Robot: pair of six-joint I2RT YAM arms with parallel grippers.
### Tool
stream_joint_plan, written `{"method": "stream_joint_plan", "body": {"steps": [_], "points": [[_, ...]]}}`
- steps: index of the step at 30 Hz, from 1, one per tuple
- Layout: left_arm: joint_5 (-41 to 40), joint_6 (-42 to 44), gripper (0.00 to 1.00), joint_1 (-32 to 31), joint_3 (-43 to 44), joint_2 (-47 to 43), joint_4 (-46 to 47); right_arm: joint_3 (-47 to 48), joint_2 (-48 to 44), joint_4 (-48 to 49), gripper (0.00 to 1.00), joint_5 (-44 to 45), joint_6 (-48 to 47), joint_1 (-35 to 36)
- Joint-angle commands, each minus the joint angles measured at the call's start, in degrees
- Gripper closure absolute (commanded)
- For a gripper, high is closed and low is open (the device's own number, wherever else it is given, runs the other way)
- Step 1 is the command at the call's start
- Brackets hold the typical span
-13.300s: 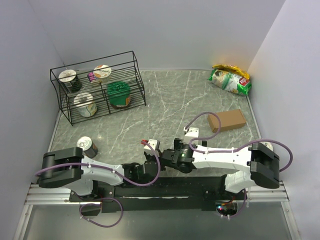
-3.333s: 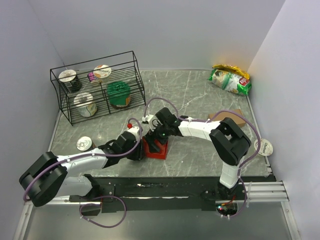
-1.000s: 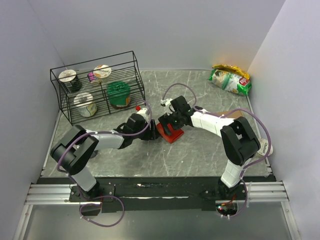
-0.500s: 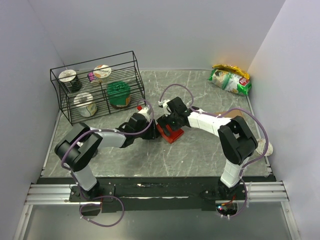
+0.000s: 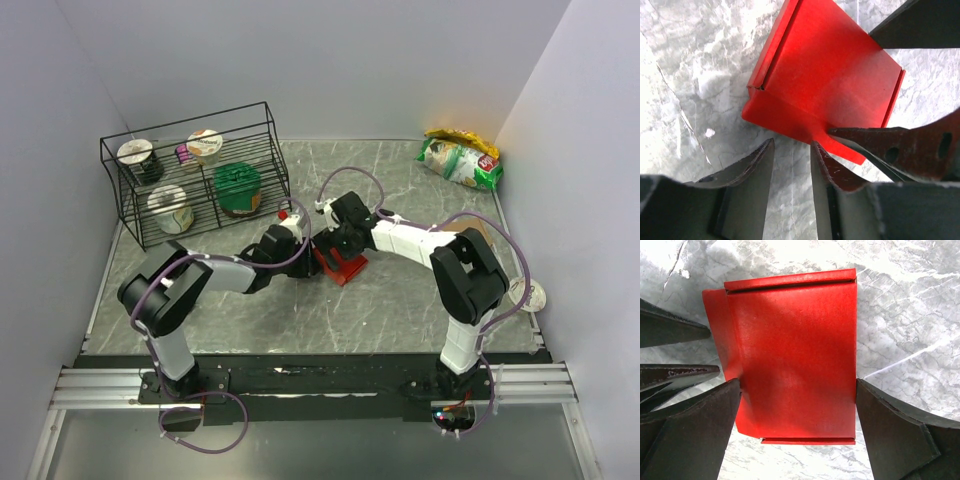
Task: Fold the paper box
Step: Adjust the paper box at the center of the board.
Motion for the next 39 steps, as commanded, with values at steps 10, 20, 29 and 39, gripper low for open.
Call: {"method": "stream_joint_plan", "body": {"steps": [10, 20, 29, 39], "points": [[2.74, 1.34, 0.65, 0.03, 3.03, 4.01, 6.04, 1.65, 2.8, -2.92, 0.0, -1.12, -0.5, 2.22], [3.62, -0.06, 0.71, 0.03, 2.68, 6.03, 10.96, 0.42, 3.16, -2.22, 0.0, -1.65, 1.7, 4.41], [5.2, -2.0, 0.72, -0.15, 1.45, 7.09, 15.71, 0.33, 5.0, -2.04, 0.0, -0.95, 4.07, 5.29], [4.67, -3.67, 0.54, 2.21, -1.45, 3.15, 16.24, -0.11, 6.76, -3.01, 0.22, -3.05, 7.5, 4.95]]}}
